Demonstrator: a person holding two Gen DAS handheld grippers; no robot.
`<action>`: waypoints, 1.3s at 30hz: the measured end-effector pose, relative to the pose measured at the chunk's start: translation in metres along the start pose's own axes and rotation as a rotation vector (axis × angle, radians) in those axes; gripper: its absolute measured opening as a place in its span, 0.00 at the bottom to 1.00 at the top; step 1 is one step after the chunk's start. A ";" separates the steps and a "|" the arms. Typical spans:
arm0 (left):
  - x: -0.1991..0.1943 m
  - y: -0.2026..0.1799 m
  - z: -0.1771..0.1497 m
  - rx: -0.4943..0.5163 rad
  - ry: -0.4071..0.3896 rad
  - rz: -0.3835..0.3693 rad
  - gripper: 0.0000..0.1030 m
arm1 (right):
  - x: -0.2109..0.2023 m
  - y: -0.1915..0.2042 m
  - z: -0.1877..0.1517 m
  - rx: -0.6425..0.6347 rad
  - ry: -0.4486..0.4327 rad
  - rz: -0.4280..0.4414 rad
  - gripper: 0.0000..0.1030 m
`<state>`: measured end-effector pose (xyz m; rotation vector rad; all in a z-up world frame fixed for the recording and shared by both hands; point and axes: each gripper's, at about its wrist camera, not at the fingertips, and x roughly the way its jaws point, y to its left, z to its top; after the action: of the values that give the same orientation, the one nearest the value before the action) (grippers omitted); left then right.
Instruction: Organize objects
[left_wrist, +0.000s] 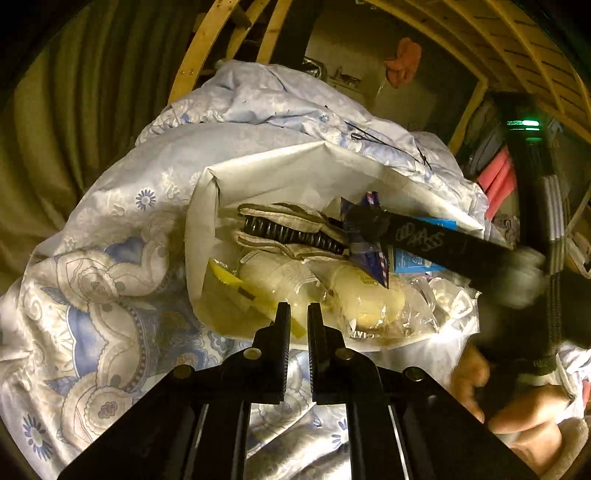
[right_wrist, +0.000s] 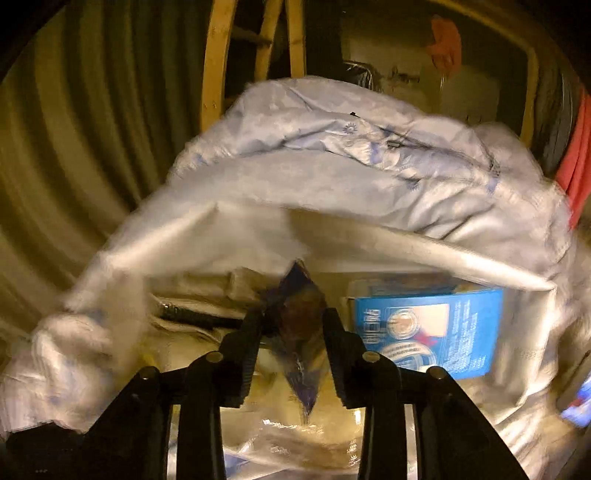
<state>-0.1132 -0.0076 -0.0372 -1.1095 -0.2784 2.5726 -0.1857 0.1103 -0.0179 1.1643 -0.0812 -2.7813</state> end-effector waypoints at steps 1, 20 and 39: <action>0.000 -0.001 -0.001 0.003 0.000 0.001 0.07 | -0.008 -0.009 0.000 0.055 -0.011 0.033 0.49; -0.007 -0.008 -0.002 0.055 -0.033 0.029 0.07 | 0.028 -0.032 -0.003 0.171 0.126 -0.002 0.10; -0.106 -0.067 -0.012 0.270 -0.463 0.176 0.85 | -0.158 -0.046 -0.001 0.086 -0.220 0.175 0.78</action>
<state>-0.0218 0.0158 0.0459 -0.4546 0.0688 2.8907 -0.0795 0.1775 0.0882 0.8187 -0.3111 -2.7601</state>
